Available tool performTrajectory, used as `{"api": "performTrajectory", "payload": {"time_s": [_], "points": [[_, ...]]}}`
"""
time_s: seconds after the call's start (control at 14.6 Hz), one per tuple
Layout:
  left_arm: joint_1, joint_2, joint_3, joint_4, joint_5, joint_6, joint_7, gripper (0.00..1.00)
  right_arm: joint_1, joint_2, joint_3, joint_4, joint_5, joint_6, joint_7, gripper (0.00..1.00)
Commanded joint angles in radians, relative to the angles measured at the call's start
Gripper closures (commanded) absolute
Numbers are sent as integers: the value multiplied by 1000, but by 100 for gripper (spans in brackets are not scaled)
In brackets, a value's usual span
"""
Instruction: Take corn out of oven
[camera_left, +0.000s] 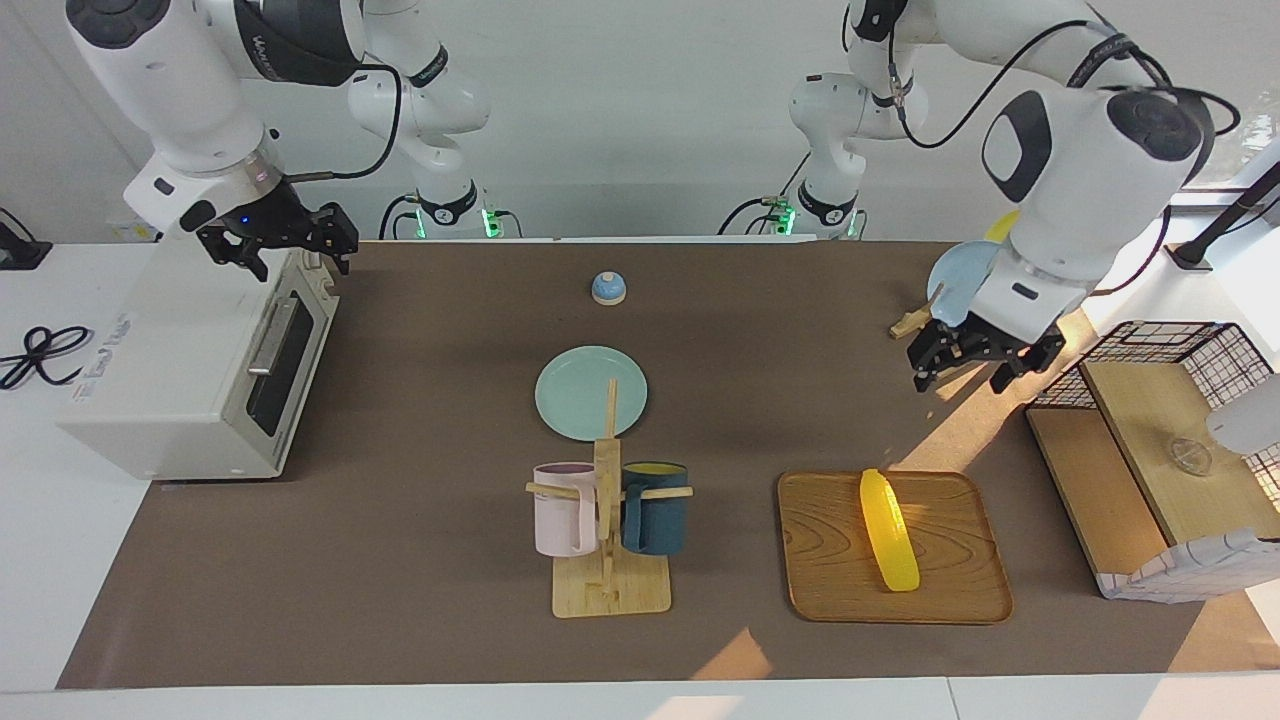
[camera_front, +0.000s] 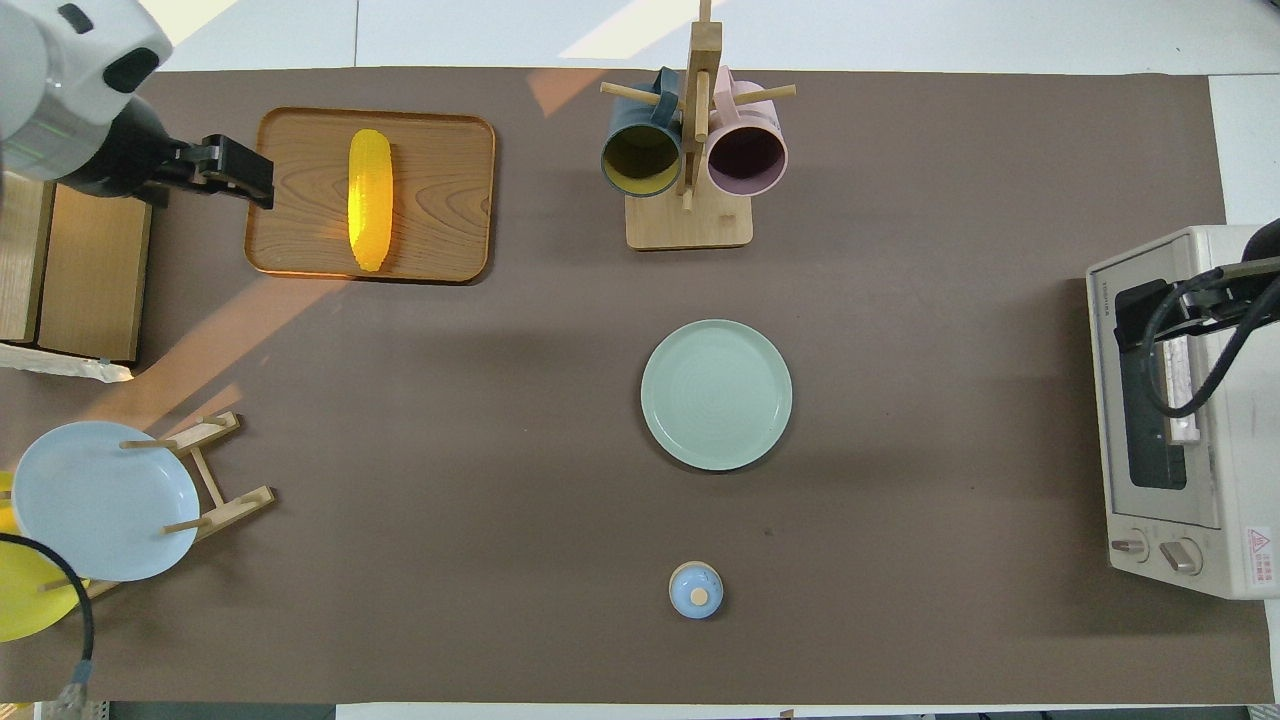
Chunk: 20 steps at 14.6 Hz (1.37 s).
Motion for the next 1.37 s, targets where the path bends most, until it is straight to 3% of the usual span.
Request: {"api": "performTrajectory", "payload": {"time_s": [0.0,0.21,0.48,0.62,0.68,0.82,1.03,1.3], "points": [[8,-105,7,-40,29,-135,4,0,-2,1,-1,8,21,5,16,0],[10,-166,11,-54,42,-235,4,0,-2,1,-1,8,21,5,16,0],[85,-281,-43,-222,44,-249,-2,0,-2,1,-1,8,21,5,16,0],[161,-335,-135,-343,43,-163,-2,0,-2,1,-1,8,21,5,16,0],[148,-343,-135,-387,43,-78,-4,0,-2,1,-1,8,21,5,16,0],[103,-338,-109,-382,43,-39,-2,0,-2,1,-1,8,21,5,16,0],[86,-285,-94,-265,43,-116,-2,0,-2,1,-1,8,21,5,16,0],[83,-284,-94,-257,44,-139,-4,0,-2,1,-1,8,21,5,16,0]]}}
